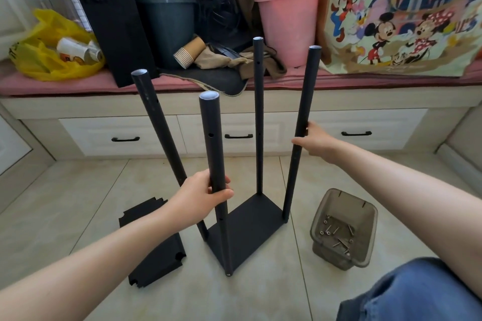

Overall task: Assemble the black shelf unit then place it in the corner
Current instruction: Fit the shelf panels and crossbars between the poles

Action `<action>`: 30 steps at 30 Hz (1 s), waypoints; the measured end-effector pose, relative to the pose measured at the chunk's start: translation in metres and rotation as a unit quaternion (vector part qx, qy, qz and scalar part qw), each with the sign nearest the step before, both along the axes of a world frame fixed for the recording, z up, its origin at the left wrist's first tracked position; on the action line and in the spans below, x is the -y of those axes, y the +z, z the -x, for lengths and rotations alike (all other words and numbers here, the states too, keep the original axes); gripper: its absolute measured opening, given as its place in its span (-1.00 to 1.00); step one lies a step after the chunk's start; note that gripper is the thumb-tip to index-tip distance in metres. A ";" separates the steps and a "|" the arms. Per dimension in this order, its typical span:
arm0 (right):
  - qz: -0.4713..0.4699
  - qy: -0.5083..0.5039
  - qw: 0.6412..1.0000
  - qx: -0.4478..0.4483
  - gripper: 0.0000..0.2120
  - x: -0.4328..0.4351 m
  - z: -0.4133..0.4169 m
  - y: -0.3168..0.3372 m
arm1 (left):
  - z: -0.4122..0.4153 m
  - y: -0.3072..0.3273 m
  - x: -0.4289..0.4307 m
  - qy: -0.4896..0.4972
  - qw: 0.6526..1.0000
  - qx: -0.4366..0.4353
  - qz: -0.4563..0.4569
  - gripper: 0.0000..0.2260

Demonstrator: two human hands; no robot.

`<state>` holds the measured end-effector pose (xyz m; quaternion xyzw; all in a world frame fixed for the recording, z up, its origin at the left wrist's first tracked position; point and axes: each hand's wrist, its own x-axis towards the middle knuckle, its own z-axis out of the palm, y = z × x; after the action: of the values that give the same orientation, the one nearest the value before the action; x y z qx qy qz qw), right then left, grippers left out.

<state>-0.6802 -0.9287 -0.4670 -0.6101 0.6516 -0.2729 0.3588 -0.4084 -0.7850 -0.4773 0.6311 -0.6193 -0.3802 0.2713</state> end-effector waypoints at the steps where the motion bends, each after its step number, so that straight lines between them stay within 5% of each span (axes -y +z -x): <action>1: 0.007 -0.010 1.000 0.004 -0.56 -0.001 0.002 0.000 | 0.000 0.000 0.000 0.001 1.000 0.002 0.003 -0.84; 13: 0.091 -0.089 0.992 0.007 -0.62 -0.044 0.018 -0.020 | -0.016 0.003 0.014 0.063 0.991 0.007 0.121 -0.77; 30: 0.132 -0.057 0.989 -0.031 -0.63 -0.072 0.022 -0.022 | -0.036 0.000 0.022 0.067 0.986 0.045 0.145 -0.66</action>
<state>-0.7021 -0.8564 -0.4888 -0.6223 0.6542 -0.3576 0.2385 -0.3721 -0.8068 -0.4776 0.6413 -0.6358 -0.2392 0.3566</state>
